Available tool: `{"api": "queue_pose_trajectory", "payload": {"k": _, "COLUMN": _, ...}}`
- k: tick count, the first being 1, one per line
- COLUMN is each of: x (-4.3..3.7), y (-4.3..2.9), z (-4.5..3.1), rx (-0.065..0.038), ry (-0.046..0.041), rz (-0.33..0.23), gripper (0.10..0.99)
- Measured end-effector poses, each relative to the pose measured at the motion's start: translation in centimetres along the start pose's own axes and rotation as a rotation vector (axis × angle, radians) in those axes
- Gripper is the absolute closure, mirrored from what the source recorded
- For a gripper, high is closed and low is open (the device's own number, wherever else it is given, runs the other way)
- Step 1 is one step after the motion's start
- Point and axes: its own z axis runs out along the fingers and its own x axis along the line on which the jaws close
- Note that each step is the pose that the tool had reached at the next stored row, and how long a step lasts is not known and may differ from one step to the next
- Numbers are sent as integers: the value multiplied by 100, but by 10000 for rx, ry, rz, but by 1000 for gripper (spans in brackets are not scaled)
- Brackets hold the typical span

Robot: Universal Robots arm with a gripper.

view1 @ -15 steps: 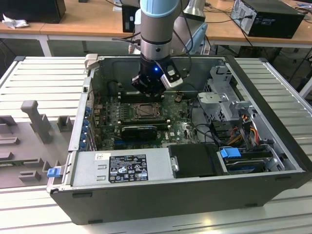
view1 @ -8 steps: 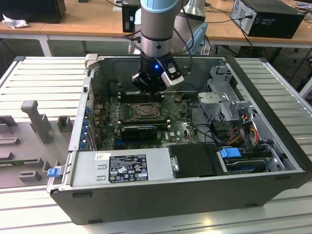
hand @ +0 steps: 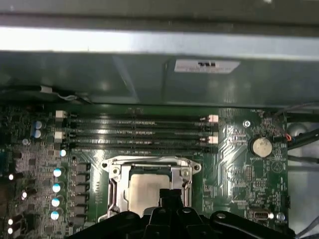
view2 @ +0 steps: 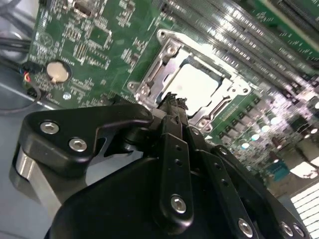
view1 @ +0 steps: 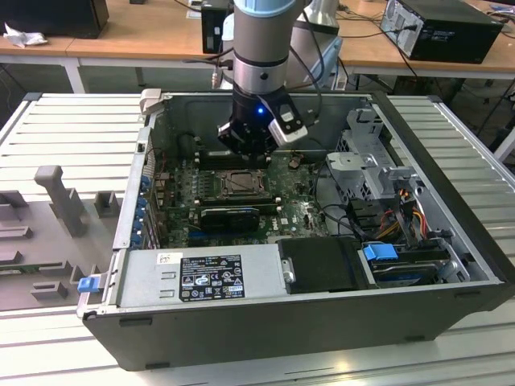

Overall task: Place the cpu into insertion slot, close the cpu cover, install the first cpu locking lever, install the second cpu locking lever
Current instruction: 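Install the second cpu locking lever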

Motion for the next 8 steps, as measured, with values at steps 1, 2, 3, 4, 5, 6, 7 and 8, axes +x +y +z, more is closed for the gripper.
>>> {"api": "queue_pose_trajectory", "payload": {"k": 1, "x": 0, "y": -16, "z": -1, "rx": 15, "ry": 0, "rz": 0, "gripper": 980}}
{"api": "queue_pose_trajectory", "payload": {"k": 2, "x": 1, "y": -50, "z": -2, "rx": 36, "ry": 1, "rz": -1, "gripper": 980}}
{"api": "queue_pose_trajectory", "payload": {"k": 3, "x": 1, "y": -84, "z": -4, "rx": 53, "ry": 1, "rz": -2, "gripper": 980}}
{"api": "queue_pose_trajectory", "payload": {"k": 4, "x": 2, "y": -106, "z": -5, "rx": 60, "ry": 1, "rz": -2, "gripper": 980}}
{"api": "queue_pose_trajectory", "payload": {"k": 5, "x": 2, "y": -132, "z": -6, "rx": 64, "ry": 2, "rz": -1, "gripper": 980}}
{"api": "queue_pose_trajectory", "payload": {"k": 6, "x": 3, "y": -166, "z": -8, "rx": 65, "ry": 6, "rz": -1, "gripper": 980}}
{"api": "queue_pose_trajectory", "payload": {"k": 7, "x": 4, "y": -188, "z": -10, "rx": 66, "ry": 12, "rz": 0, "gripper": 980}}
{"api": "queue_pose_trajectory", "payload": {"k": 8, "x": 4, "y": -224, "z": -13, "rx": 65, "ry": 25, "rz": 0, "gripper": 980}}
